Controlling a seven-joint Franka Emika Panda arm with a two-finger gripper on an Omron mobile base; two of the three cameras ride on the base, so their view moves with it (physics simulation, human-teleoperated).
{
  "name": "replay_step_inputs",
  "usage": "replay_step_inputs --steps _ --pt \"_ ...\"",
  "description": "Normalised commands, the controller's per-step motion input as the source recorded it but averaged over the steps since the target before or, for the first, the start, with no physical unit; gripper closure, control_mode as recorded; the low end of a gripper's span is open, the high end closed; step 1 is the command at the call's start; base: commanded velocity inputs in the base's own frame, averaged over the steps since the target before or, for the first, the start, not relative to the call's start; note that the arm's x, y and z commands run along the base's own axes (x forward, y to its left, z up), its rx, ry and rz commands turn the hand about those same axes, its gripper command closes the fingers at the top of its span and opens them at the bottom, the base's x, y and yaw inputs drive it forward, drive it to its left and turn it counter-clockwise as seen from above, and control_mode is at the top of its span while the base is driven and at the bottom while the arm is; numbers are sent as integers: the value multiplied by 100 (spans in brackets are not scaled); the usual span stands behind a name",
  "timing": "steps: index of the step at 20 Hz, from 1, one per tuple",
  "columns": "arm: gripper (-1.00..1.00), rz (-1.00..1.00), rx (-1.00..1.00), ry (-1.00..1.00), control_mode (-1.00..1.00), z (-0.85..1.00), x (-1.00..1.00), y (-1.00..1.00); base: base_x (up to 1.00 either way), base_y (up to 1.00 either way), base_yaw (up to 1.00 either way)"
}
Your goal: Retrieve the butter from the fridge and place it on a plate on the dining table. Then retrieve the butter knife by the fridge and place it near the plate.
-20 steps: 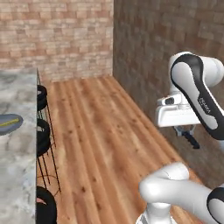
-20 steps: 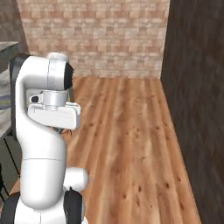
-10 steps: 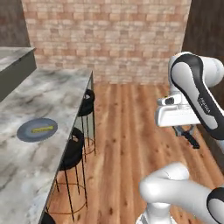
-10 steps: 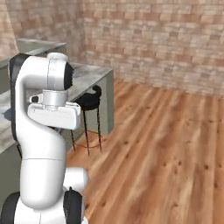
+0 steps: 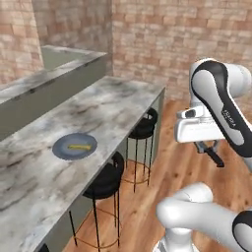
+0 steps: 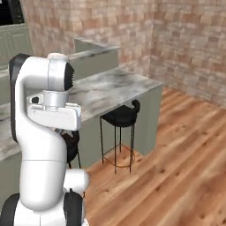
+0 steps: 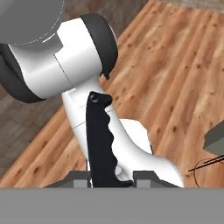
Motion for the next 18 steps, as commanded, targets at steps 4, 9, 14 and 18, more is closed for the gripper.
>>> replay_step_inputs --steps 4,9,14,18 --pt "100 0 0 0 100 0 0 0 58 -54 64" --pt "100 0 0 0 100 0 0 0 16 -53 68" --pt "100 0 0 0 100 0 0 0 61 -37 60" --pt "100 0 0 0 100 0 0 0 53 -25 35"
